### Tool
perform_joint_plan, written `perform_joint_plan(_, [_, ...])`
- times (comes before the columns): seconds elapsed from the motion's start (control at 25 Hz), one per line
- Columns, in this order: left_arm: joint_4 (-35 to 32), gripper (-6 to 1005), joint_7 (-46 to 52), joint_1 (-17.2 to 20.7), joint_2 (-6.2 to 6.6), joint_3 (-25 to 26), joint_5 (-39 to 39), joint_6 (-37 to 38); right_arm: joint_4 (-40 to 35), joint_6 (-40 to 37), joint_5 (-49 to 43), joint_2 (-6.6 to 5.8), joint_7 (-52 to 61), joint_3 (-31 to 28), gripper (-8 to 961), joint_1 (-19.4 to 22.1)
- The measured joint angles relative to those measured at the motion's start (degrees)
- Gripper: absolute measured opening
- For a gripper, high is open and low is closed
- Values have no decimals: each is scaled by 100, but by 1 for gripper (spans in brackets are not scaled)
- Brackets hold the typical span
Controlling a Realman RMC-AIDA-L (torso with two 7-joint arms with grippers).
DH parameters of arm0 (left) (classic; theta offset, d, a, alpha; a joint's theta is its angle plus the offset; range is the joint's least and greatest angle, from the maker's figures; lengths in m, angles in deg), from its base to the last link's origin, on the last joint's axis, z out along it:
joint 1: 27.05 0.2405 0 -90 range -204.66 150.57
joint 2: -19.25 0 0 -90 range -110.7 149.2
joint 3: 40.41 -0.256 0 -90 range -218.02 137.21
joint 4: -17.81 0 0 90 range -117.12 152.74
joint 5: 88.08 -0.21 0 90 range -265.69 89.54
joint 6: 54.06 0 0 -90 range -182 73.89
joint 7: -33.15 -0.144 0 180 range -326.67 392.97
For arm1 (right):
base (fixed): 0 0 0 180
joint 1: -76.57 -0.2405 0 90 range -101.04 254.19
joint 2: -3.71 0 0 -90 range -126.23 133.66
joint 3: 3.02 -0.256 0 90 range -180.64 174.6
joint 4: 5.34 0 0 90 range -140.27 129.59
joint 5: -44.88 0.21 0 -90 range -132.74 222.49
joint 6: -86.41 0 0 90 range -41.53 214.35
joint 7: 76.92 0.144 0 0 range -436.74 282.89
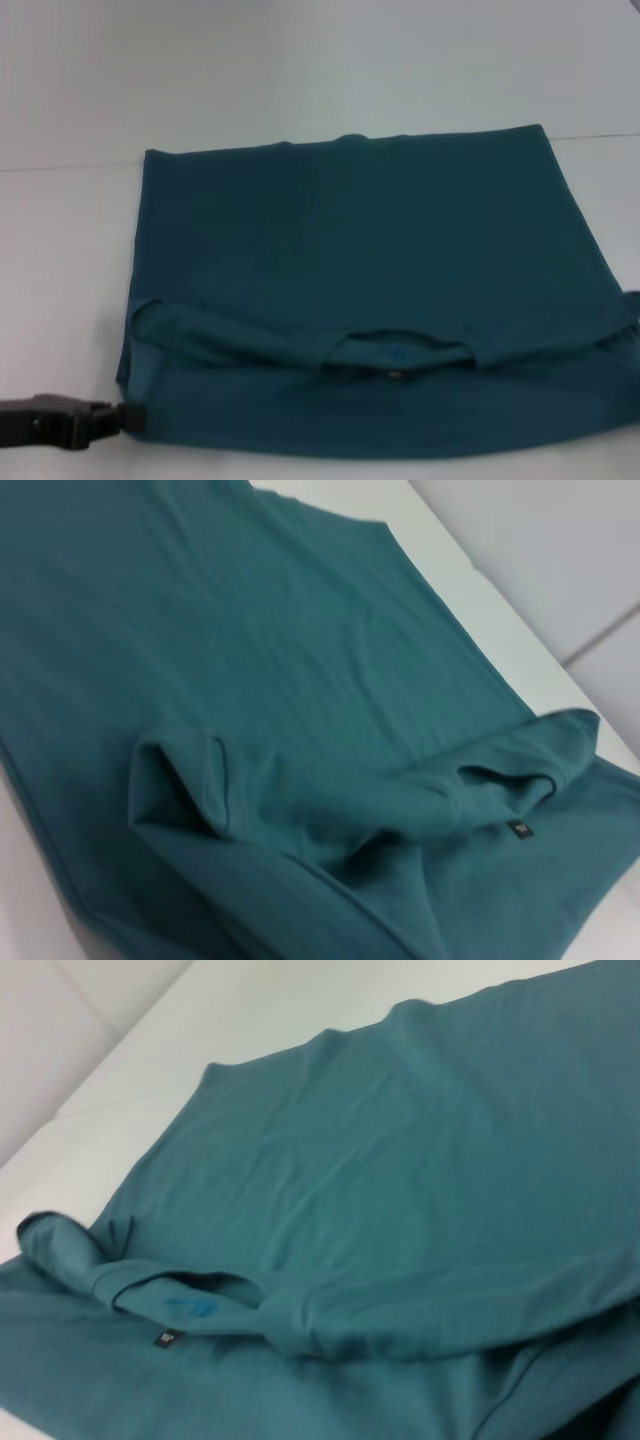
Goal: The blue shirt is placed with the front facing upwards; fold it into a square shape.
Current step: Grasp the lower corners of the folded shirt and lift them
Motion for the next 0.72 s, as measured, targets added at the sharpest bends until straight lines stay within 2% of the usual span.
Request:
perform_joint_plan(0.24, [-139,36,-152,166,22,150,-73,671,-54,-544,-211,-7,-403,-69,36,280])
perform_joint_plan(0.72, [-345,47,-490,401,22,458,-429,1533,-73,-1134,-801,28,-778,-323,35,423])
